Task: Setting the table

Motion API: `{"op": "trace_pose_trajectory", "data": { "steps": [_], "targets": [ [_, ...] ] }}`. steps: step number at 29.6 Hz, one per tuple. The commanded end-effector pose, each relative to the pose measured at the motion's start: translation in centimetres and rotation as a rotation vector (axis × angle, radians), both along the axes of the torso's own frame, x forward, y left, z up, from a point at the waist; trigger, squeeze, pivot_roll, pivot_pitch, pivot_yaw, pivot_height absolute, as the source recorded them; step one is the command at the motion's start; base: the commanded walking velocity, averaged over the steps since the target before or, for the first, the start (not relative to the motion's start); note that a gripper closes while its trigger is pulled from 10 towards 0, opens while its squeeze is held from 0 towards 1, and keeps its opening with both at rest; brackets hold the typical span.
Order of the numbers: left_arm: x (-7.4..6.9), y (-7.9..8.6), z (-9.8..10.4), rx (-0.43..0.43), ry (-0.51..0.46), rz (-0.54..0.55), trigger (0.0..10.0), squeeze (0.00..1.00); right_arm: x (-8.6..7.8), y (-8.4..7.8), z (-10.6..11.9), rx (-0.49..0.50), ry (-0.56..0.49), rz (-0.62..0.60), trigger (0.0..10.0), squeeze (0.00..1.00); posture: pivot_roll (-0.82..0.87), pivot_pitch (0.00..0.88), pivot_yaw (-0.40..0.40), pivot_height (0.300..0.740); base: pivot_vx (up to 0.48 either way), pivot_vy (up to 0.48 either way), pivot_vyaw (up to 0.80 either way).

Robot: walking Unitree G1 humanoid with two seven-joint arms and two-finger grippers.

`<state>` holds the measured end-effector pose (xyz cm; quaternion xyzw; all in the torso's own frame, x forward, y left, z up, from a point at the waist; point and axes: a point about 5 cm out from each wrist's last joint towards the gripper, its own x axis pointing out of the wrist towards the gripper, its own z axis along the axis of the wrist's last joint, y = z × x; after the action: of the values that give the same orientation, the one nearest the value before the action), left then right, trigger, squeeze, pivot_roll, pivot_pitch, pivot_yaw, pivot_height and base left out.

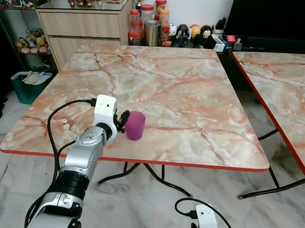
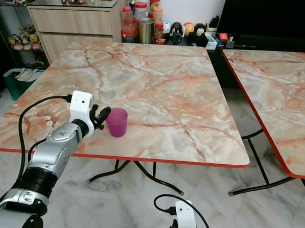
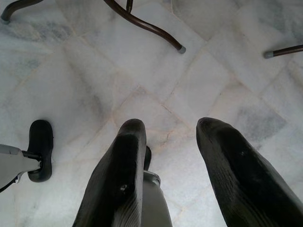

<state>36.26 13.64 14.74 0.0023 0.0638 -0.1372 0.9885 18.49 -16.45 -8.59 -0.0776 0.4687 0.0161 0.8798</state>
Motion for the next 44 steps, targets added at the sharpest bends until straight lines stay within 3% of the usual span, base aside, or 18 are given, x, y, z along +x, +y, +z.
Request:
{"op": "trace_pose_trajectory", "data": {
  "steps": [1, 20, 44],
  "targets": [
    [0.2, -0.5, -0.3, 0.011, 0.034, -0.020, 10.0, 0.00, -0.1, 0.0, -0.1, -0.003, 0.008, -0.006, 10.0, 0.00, 0.09, 0.000, 0.017, 0.740, 0.000, 0.000, 0.00],
    [1.9, -0.6, -0.1, 0.055, 0.111, -0.010, 10.0, 0.00, -0.1, -0.2, -0.1, -0.008, 0.008, -0.013, 10.0, 0.00, 0.08, 0.000, 0.022, 0.740, 0.000, 0.000, 0.00],
    [2.0, -1.1, -1.1, 0.068, 0.162, -0.030, 10.0, 0.00, -0.1, -0.2, 0.0, -0.010, 0.008, -0.007, 10.0, 0.00, 0.08, 0.000, 0.025, 0.740, 0.000, 0.000, 0.00]
  ]
}}
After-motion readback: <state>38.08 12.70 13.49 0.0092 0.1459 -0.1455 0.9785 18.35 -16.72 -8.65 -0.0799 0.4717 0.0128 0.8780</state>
